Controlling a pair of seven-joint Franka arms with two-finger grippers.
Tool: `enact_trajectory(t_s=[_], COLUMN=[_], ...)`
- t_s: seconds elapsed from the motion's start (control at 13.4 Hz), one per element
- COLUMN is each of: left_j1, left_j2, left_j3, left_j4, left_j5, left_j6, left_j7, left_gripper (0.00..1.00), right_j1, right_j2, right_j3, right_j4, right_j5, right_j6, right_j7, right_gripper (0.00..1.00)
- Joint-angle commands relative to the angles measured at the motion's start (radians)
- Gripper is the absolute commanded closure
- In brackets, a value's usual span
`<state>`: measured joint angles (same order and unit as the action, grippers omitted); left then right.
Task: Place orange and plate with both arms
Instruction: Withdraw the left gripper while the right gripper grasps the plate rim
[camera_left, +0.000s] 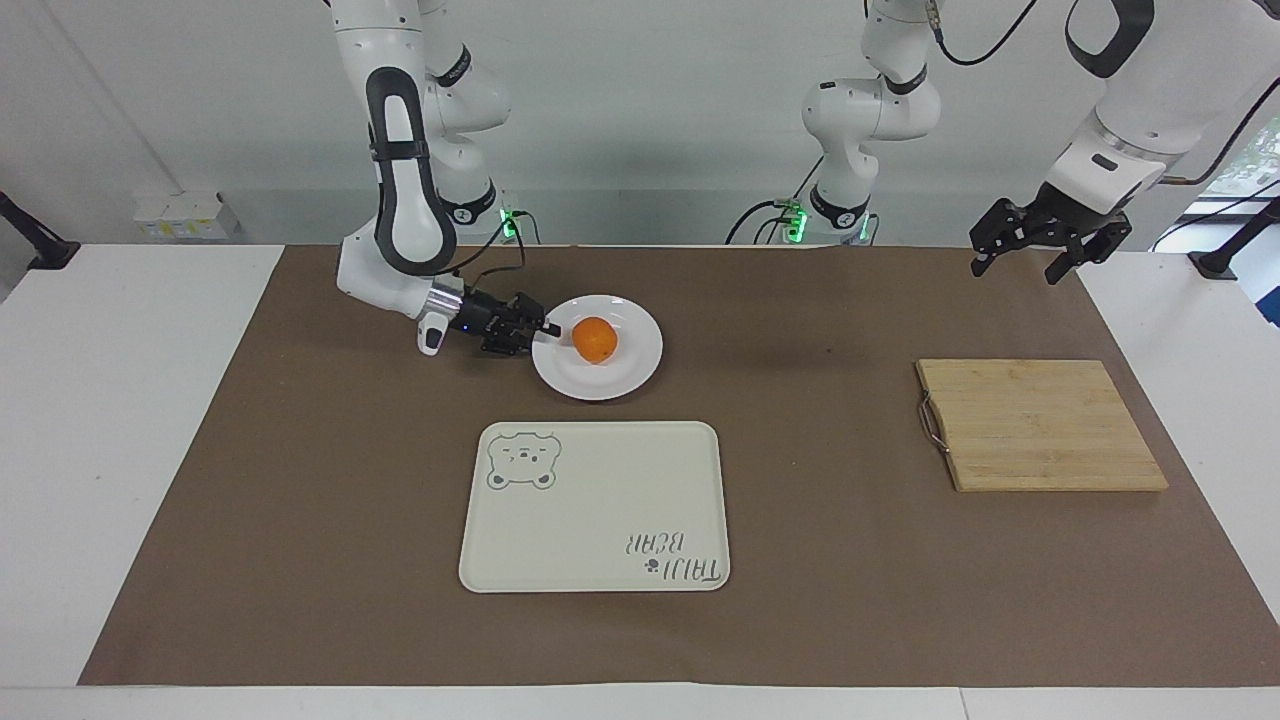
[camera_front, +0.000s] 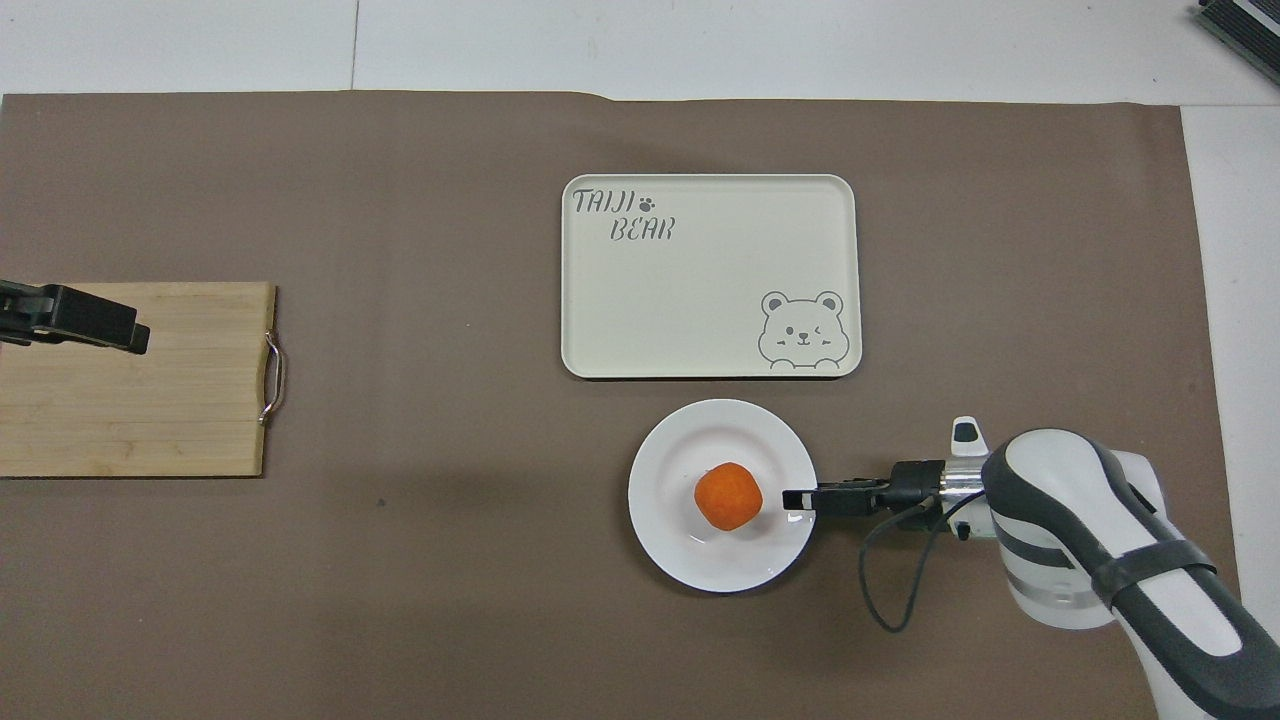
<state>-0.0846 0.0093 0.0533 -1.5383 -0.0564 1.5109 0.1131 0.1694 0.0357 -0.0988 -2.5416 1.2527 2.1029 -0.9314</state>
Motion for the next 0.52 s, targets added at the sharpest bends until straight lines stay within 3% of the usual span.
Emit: enact_trajectory(t_s=[0.0,0.45], left_j1=[0.008,0.008], left_j2=[-0.003,-0.003], left_j3=[-0.006,-0.006], left_j4=[0.001,0.001], left_j5=[0.013,0.013], left_j6=[-0.006,-0.006], left_j7=[0.014,0.014], left_gripper=[0.0,0.0], right_j1=[0.01,0.01], right_j2=[-0.005,0.009], right_j3=[0.002,0.004], right_j4=[-0.006,0.021], right_j5=[0.027,0.027], right_j6=[0.016,-0.021], right_j7=[0.029,0.023], right_gripper=[1.0,1.0])
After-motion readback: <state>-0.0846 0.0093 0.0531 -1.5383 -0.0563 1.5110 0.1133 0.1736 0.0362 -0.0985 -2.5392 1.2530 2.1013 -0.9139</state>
